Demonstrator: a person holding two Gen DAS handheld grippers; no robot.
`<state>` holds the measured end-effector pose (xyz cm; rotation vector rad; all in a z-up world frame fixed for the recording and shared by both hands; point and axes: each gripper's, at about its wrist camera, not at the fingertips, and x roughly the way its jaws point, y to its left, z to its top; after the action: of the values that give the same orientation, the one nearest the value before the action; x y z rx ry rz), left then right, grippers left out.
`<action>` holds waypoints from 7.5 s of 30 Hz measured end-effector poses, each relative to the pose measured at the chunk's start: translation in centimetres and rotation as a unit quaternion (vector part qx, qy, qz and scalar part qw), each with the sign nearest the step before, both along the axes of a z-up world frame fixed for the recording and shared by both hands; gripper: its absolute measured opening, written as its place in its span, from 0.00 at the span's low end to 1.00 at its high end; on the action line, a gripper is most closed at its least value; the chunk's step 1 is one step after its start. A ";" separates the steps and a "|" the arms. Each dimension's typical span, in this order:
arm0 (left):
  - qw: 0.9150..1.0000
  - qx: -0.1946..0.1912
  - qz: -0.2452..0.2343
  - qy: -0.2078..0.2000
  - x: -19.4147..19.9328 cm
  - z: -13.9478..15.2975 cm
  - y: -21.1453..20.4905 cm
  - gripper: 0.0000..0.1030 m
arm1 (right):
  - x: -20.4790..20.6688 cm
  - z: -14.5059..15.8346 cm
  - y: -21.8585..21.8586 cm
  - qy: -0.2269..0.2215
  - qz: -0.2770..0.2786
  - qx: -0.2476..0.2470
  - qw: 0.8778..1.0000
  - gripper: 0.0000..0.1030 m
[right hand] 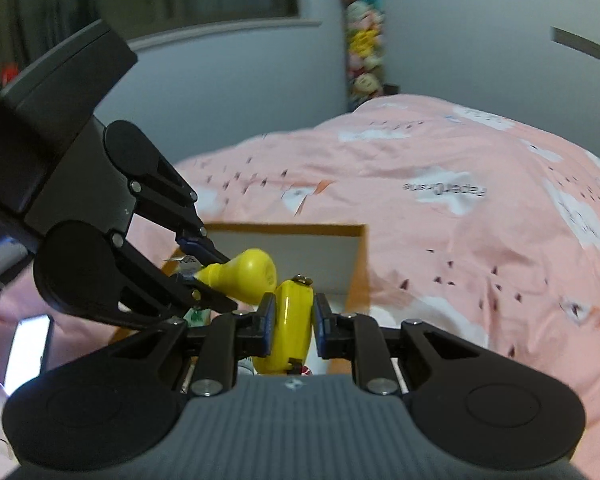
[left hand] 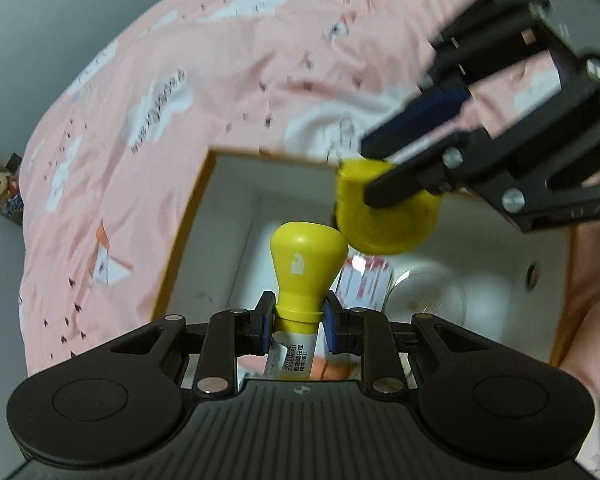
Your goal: Organize rigid objects
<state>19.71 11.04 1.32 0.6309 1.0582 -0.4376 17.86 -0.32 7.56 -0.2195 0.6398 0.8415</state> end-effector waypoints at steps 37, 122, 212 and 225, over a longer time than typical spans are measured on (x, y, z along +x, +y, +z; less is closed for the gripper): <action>0.999 0.006 -0.025 0.042 2.6 -6.4 4.8 0.27 | 5.9 -9.0 12.2 -0.002 0.109 -0.232 0.967 0.13; 0.868 -0.227 0.296 -0.329 -21.6 4.3 -4.4 0.90 | -18.3 -2.4 -11.8 -0.178 -0.306 -0.007 0.935 0.97; 0.905 -0.199 0.307 -0.219 -20.4 0.5 -5.4 0.90 | -16.1 -8.7 -11.3 -0.054 -0.323 -0.012 0.945 0.97; 0.905 -0.200 0.303 -0.221 -20.5 0.5 -5.3 0.90 | -16.0 -8.7 -11.4 -0.052 -0.323 -0.012 0.945 0.97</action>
<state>-0.81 5.75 1.87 0.0049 0.6471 0.0471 1.86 -11.70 -1.18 -0.0638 0.5724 0.1886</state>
